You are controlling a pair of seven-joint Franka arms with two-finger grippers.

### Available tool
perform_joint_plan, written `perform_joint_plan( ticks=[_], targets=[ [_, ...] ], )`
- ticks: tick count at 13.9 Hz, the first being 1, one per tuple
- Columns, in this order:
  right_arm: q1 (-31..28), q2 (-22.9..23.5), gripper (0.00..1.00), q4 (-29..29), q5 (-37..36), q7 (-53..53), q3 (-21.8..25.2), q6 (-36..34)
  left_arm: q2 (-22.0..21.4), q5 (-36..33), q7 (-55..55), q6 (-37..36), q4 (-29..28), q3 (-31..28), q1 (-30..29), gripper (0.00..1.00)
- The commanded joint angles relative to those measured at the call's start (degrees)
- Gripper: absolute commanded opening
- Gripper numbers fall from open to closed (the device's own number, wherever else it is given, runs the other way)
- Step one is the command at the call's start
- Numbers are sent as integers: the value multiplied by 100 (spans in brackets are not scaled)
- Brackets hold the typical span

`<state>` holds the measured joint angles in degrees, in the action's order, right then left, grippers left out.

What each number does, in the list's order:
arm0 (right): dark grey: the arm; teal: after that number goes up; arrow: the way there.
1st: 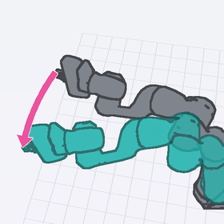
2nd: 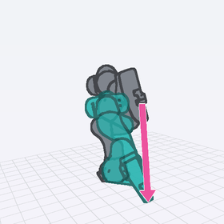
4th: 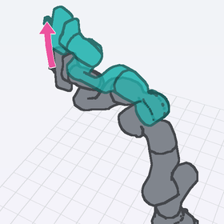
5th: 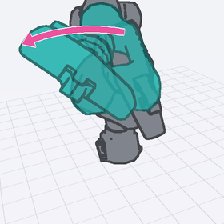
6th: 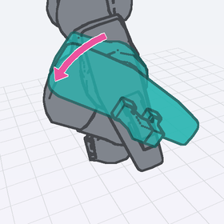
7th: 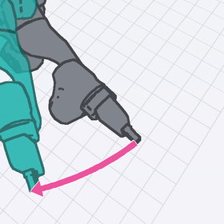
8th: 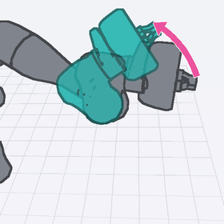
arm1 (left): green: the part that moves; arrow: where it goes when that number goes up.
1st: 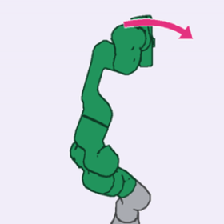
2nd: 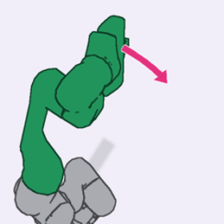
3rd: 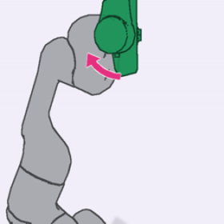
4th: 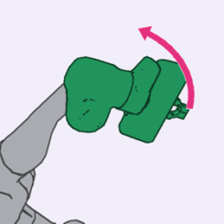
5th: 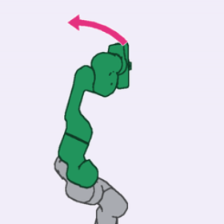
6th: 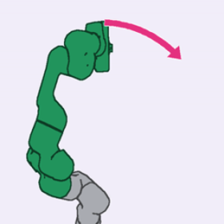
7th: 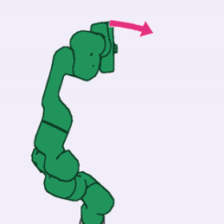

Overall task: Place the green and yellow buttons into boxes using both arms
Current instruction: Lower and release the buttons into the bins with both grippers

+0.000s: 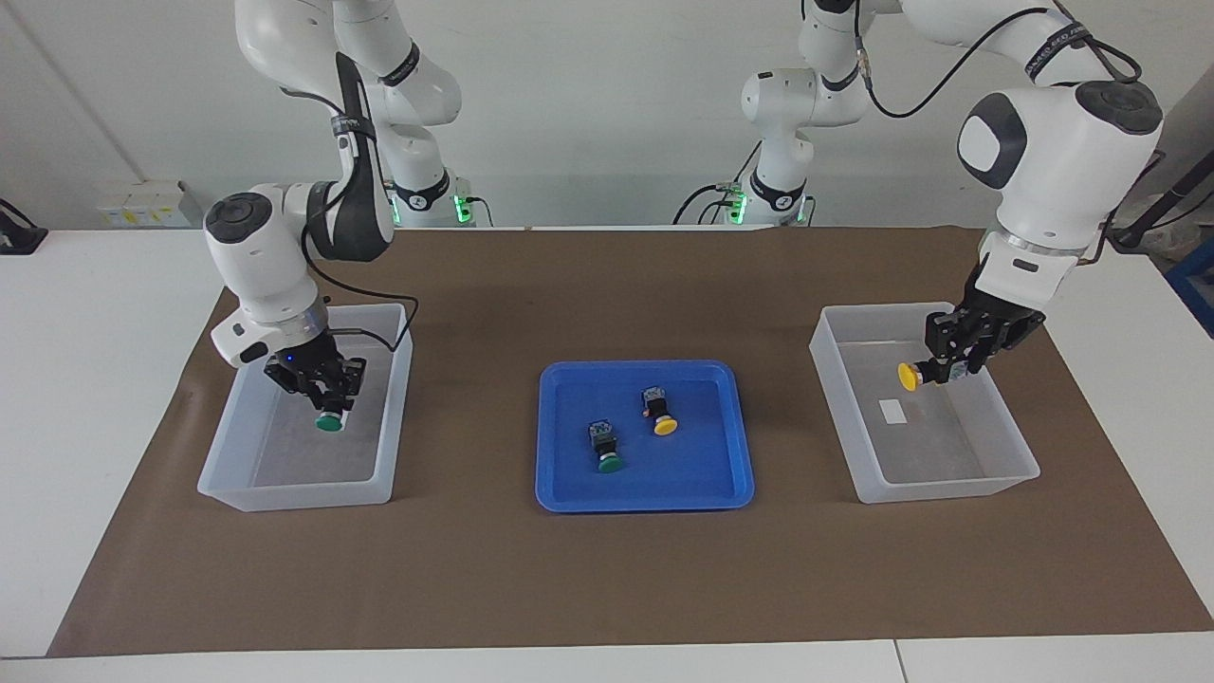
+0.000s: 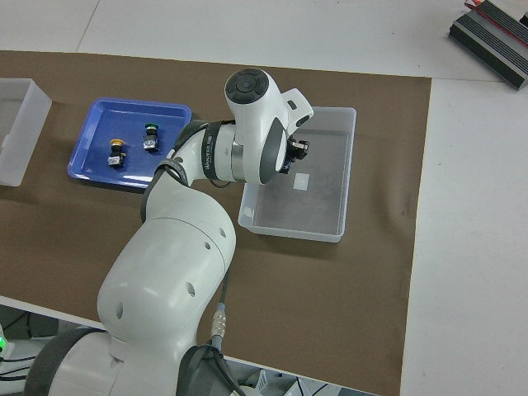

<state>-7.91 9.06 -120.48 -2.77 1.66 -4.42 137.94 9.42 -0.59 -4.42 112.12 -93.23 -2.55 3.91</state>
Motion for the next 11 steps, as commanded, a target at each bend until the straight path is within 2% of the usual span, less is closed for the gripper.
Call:
perform_joint_plan(
  ticks=[1,3,7,8,9,10,11],
  targets=[
    [-307,174,0,-257,127,-437,-67,531,-650,-65,-6,1165,-1518,-9,-49,0],
    [-325,272,0,-248,127,-456,-67,654,-897,-65,-129,2029,-2267,-8,-75,0],
    [-483,535,1,-204,127,-456,-67,918,-933,-65,-243,2401,-2569,-8,-145,0],
    [-536,553,7,-178,127,-456,-67,919,-916,-65,-357,2506,-2630,-8,-145,2],
    [-536,571,13,-152,127,-456,-67,910,-898,-65,-445,2760,-2735,-8,-137,10],
    [-536,580,33,-126,127,-438,-67,910,-880,-65,-455,3032,-2806,-8,-145,19],
    [-536,580,59,-73,127,-447,-67,849,-872,-65,-455,3148,-2832,0,-137,27]
  ],
)
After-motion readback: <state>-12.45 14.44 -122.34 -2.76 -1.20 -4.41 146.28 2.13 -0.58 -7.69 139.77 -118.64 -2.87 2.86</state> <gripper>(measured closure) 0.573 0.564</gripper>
